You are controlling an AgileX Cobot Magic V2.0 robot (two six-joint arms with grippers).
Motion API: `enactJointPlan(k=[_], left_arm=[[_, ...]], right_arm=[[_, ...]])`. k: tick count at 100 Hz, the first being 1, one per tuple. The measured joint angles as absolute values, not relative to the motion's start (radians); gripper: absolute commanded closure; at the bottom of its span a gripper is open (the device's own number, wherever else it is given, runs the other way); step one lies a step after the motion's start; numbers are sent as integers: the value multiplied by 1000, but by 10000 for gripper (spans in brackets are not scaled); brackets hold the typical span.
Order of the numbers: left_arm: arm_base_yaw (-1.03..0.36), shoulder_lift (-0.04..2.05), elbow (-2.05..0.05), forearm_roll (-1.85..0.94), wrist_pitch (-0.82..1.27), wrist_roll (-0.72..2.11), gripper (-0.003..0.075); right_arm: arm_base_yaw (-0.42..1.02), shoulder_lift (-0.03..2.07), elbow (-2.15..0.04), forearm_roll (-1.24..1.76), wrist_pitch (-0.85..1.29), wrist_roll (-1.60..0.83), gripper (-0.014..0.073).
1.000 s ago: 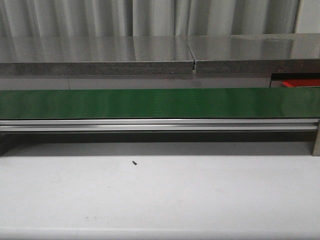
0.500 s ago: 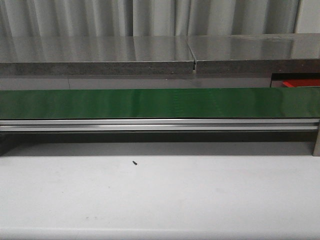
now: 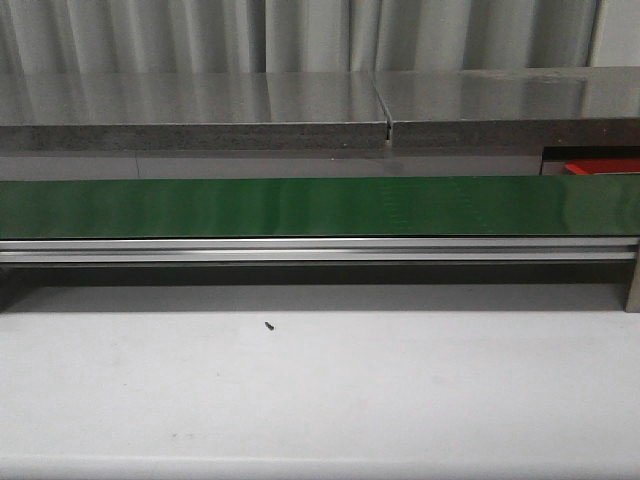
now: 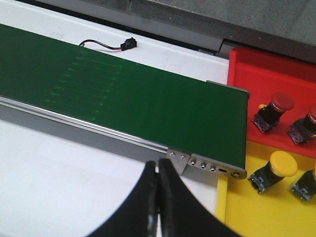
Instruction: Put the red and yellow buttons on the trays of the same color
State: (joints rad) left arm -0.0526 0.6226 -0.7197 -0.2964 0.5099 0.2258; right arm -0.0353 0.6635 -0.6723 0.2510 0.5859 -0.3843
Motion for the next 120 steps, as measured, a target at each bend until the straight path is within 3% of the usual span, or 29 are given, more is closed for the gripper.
enactJointPlan(k=[8, 15, 40, 69, 101, 120], left_arm=[[-39, 655, -768, -290, 517, 226, 187], [-16, 695, -809, -270, 532, 224, 158], [159, 929, -988, -234, 589, 154, 160], [346, 1347, -1271, -240, 699, 121, 163], [377, 1794, -1539, -247, 835, 120, 163], [377, 1946, -1605, -251, 869, 120, 163]], right_arm=[[-35, 664, -672, 251, 586, -384, 661], [-35, 664, -672, 251, 586, -384, 661], [-35, 664, -672, 251, 586, -384, 661], [-35, 664, -672, 251, 586, -382, 661], [-35, 664, -672, 251, 586, -382, 661], [-35, 664, -672, 251, 586, -382, 661]])
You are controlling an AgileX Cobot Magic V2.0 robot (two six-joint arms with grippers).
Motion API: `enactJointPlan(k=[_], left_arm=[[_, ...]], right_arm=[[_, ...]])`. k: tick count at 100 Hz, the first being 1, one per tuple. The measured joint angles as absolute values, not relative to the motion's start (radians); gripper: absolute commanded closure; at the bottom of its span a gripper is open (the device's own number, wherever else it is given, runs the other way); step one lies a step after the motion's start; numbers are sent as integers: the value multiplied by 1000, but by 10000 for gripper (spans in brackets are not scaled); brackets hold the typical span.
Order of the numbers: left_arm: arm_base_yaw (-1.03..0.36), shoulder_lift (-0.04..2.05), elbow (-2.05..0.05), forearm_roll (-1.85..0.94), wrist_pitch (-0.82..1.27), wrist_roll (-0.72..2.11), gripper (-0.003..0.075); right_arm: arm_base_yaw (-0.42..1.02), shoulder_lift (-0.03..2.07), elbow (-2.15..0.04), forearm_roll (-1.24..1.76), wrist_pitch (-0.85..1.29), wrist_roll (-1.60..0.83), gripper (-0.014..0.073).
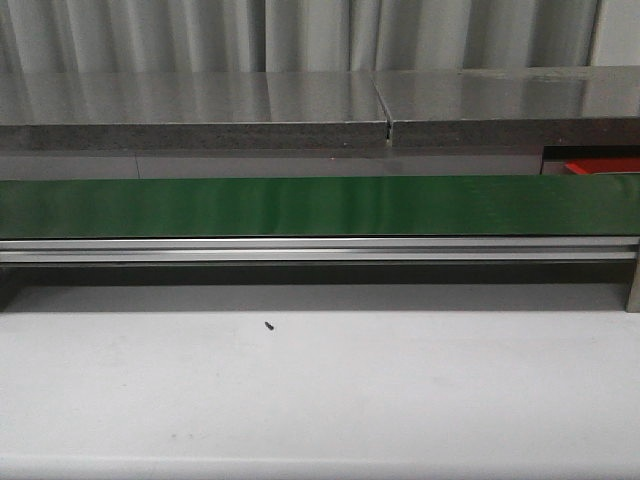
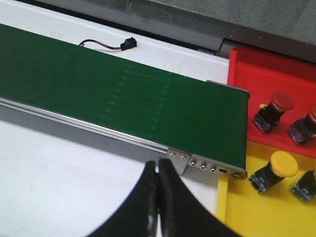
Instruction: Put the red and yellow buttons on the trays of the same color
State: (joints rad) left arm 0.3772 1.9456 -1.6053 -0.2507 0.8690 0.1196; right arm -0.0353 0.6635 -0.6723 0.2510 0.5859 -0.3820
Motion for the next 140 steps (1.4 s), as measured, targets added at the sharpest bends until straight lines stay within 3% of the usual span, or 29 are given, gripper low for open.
enactJointPlan(k=[83, 95, 126, 135, 140], left_arm=[[377, 2107, -1617, -247, 771, 120, 178], [377, 2109, -1618, -247, 756, 120, 266], [377, 2109, -1619, -247, 745, 120, 668], [377, 2104, -1623, -247, 757, 120, 740], [377, 2092, -1623, -247, 762, 120, 739]], right_arm=[[-35, 664, -672, 251, 586, -382, 661], [-35, 664, -672, 251, 586, -382, 661], [-35, 664, -672, 251, 586, -382, 661], [-35, 664, -672, 251, 586, -382, 661], [-35, 664, -672, 251, 586, -382, 661]])
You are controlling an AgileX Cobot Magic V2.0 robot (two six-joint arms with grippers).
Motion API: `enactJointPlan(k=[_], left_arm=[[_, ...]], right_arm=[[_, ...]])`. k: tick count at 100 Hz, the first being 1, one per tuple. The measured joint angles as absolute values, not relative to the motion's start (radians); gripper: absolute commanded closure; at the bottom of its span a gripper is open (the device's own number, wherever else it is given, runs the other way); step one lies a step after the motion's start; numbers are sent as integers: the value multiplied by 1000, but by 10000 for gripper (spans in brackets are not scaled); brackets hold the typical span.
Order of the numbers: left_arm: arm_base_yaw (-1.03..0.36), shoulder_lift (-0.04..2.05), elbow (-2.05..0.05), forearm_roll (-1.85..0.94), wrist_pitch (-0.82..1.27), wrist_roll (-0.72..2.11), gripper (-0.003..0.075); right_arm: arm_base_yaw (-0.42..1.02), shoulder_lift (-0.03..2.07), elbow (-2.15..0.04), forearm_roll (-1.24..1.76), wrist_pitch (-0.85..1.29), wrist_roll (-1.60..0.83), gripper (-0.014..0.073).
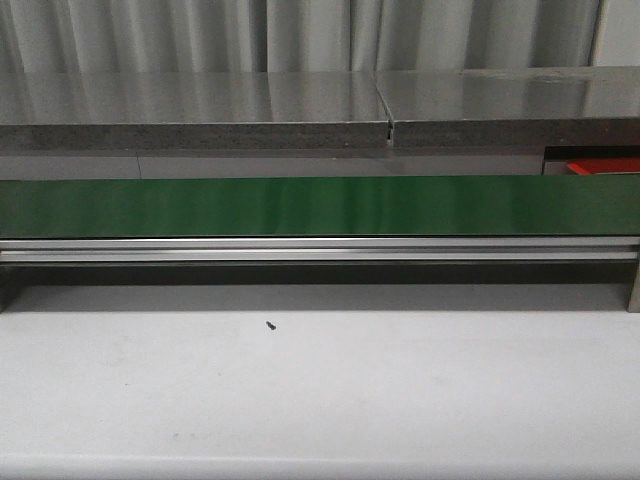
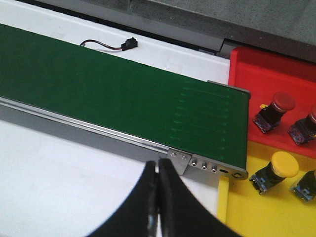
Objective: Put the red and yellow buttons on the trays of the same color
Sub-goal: 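Move the left gripper down over a red button and grasp it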
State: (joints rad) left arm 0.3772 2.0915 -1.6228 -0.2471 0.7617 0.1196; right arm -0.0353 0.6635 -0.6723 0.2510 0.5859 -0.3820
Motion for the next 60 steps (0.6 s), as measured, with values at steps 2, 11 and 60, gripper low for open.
enactJointPlan(k=[2, 11, 60], left_arm=[[377, 2083, -1623, -247, 765, 120, 739], [377, 2031, -1623, -249, 780, 120, 739], [289, 1729, -1561, -294, 855, 147, 738]], right_arm=[[-35, 664, -672, 251, 586, -382, 661], [-35, 664, -672, 251, 586, -382, 661], [-35, 664, -672, 251, 586, -382, 661]])
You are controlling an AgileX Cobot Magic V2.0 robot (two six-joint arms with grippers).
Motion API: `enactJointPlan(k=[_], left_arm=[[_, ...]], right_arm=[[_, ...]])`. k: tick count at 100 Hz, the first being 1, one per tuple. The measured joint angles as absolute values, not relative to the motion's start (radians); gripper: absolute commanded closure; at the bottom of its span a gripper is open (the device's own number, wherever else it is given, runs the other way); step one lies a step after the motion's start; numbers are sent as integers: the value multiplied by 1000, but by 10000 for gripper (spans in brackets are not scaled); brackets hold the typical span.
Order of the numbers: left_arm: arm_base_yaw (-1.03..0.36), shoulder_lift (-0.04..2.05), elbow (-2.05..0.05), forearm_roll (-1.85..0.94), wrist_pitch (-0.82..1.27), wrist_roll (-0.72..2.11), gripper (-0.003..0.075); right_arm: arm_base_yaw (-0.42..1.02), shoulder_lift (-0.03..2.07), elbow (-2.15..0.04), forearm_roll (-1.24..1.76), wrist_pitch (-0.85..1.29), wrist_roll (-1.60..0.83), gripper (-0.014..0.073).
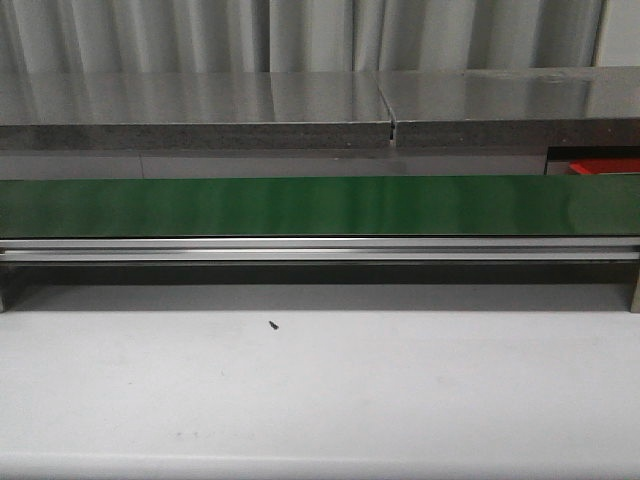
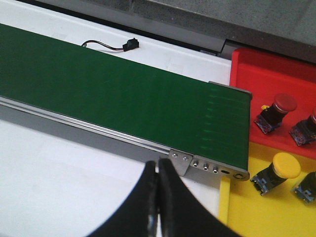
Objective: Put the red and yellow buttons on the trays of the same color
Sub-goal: 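Move the left gripper down over a red button and grasp it, then lower the red button onto the belt with the left gripper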
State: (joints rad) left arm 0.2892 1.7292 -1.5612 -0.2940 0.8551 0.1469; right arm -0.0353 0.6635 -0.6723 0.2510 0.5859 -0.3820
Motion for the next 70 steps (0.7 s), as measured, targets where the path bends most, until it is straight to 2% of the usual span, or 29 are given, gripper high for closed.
enactJointPlan(k=[38, 70], left_arm=[[185, 1729, -1396, -302, 788, 152, 738], [174, 1776, -1383, -304, 745, 161, 731]], right_arm=[[-35, 664, -672, 251, 586, -382, 661], [-35, 664, -672, 251, 586, -382, 661]])
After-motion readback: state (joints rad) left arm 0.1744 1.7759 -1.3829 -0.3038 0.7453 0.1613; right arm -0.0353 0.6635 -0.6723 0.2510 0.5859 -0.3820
